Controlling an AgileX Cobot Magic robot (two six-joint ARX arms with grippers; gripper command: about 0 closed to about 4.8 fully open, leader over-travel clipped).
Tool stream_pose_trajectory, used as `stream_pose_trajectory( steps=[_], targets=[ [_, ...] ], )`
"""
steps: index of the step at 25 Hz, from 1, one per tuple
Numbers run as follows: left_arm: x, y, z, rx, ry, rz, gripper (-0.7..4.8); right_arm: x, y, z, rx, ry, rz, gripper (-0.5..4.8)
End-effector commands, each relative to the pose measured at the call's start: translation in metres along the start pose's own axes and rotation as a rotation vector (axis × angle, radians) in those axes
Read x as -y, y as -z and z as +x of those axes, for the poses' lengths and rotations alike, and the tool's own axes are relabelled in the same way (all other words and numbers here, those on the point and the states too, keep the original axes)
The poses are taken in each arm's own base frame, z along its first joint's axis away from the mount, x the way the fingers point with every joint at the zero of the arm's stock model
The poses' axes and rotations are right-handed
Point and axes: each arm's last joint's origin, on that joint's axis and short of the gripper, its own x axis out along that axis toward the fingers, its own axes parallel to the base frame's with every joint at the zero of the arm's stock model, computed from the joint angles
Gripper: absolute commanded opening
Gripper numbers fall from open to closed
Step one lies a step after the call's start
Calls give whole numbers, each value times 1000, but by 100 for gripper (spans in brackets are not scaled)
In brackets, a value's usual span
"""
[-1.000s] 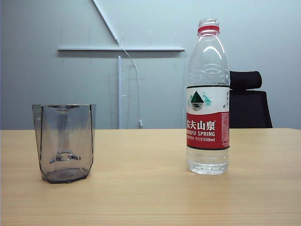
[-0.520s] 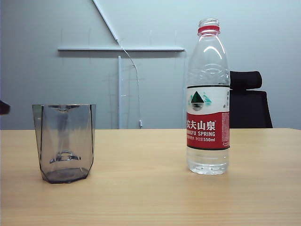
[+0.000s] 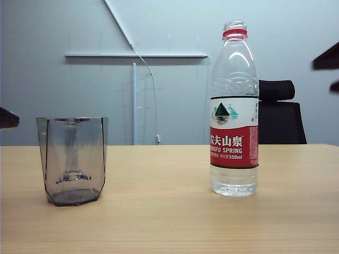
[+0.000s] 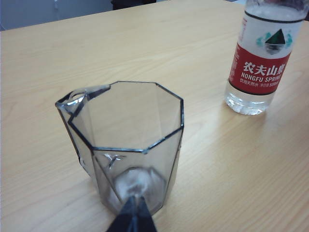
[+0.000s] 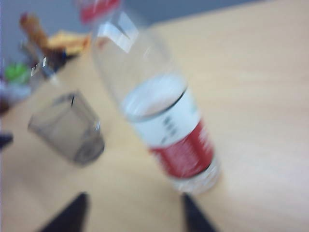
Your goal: Pick up the mineral water bottle on the table and pour water into the mug until it's half full.
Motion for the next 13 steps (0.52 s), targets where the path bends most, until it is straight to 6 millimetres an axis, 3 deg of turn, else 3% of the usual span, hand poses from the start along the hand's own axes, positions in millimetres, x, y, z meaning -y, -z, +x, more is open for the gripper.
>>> stream_pose_trajectory(
  steps=[1, 5, 13],
  targets=[
    [0, -3, -1, 27, -4, -5, -2, -10, -4, 10, 30, 13, -96, 479],
    [0, -4, -2, 46, -4, -6, -2, -25, -4, 27, 95, 162, -181, 479],
    [0, -4, -2, 45, -4, -6, -2, -30, 4, 58, 65, 170, -232, 479]
  ],
)
